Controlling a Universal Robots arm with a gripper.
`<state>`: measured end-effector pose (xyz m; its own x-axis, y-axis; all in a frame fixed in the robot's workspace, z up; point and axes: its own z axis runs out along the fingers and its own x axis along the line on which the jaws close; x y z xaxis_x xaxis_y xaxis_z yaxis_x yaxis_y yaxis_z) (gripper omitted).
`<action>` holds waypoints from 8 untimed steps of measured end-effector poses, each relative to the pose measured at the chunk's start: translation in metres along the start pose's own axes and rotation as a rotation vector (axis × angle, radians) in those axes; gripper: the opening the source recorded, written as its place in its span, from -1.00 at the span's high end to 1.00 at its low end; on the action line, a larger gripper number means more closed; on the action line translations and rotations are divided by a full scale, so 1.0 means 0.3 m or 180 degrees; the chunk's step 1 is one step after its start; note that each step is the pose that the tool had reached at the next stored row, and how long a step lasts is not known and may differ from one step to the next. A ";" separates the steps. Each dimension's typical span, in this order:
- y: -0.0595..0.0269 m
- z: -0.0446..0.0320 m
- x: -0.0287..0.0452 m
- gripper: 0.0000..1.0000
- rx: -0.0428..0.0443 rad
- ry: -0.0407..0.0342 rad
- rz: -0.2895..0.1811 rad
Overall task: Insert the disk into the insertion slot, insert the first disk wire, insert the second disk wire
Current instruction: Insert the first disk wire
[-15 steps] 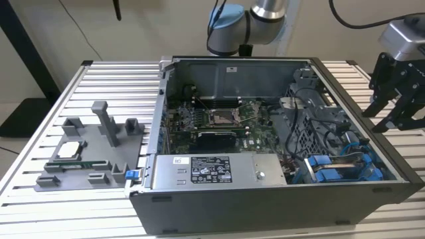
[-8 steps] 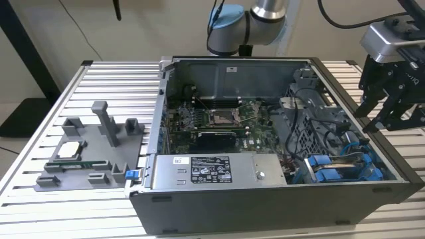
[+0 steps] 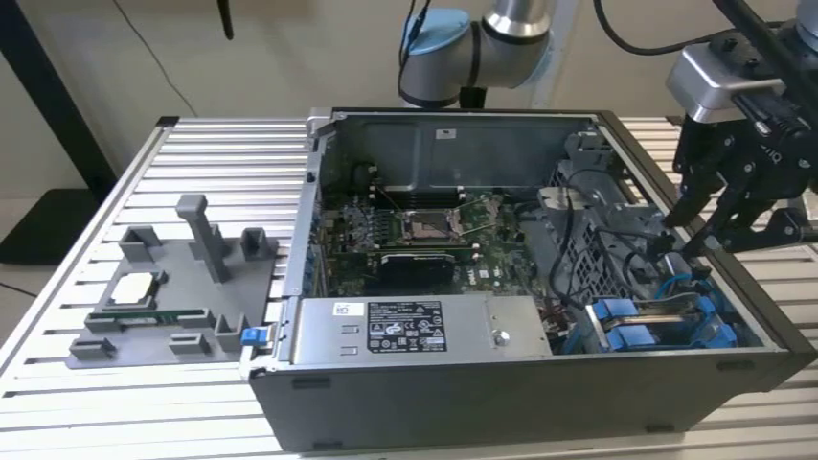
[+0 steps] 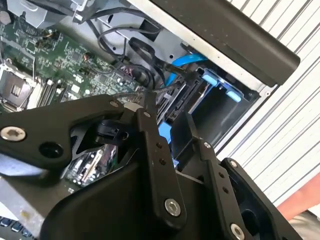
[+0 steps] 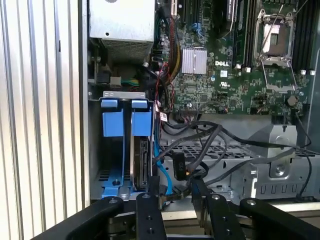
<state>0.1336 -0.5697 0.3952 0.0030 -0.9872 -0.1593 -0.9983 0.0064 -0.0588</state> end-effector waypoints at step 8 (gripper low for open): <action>0.029 -0.002 0.000 -1.00 0.0001 0.0000 0.0000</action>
<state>0.1248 -0.5697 0.3952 0.0031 -0.9872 -0.1593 -0.9982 0.0065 -0.0592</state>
